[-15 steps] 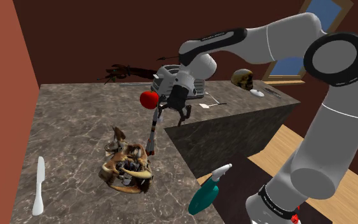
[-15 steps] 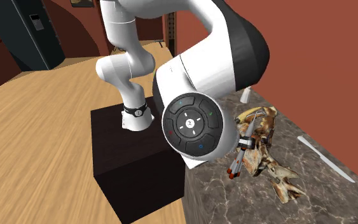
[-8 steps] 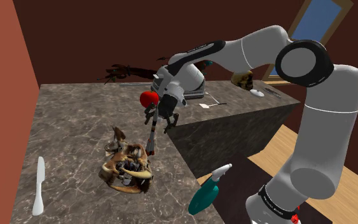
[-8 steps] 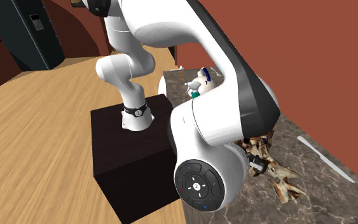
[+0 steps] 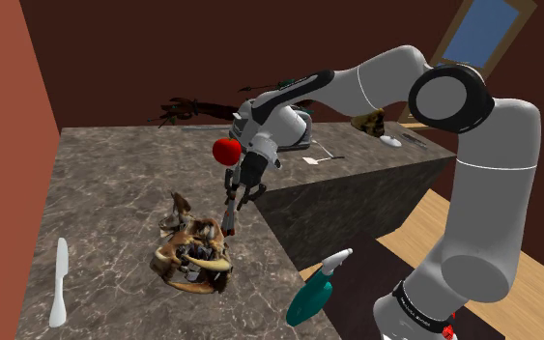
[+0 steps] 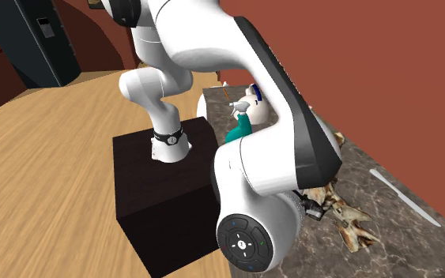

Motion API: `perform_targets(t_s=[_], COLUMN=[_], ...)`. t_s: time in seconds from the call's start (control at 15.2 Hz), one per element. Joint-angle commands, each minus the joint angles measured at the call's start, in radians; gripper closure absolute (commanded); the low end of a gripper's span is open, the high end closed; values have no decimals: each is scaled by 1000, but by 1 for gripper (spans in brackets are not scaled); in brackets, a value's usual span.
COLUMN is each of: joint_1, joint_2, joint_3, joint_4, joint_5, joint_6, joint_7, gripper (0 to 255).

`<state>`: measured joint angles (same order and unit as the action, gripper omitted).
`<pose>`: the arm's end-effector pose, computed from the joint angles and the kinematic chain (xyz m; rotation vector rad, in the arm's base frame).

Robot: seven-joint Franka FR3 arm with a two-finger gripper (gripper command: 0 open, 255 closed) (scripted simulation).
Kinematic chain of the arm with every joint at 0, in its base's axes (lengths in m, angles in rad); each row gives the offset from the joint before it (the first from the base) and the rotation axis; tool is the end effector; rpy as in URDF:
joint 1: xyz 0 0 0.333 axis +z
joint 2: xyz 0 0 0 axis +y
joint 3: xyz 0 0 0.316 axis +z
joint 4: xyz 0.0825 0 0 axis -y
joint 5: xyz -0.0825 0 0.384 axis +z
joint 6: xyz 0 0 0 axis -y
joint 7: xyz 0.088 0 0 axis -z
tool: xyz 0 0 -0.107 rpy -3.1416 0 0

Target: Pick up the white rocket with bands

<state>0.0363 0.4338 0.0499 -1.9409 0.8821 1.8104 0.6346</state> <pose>0.5652 0.1123 0.2510 -2.0912 1.1829 1.0007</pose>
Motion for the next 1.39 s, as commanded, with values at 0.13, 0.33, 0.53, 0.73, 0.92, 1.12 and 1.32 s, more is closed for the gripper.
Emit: perform_targets(t_s=[0.13,0.33,0.53,0.73,0.92,1.12,1.32], joint_1=[0,0,-1,-2,-3,-5,-7], joint_2=[0,0,-3,-30,-56,-80,-104], joint_3=[0,0,-1,-1,-2,-3,-4], joint_4=[-2,-2,8,9,12,17,23], joint_5=[0,0,-2,-7,-11,-15,-19], joint_6=[1,1,-7,-27,-47,-68,-89], joint_7=[-2,-2,8,28,49,71,92], gripper=[255,255,255,255,255,255,255])
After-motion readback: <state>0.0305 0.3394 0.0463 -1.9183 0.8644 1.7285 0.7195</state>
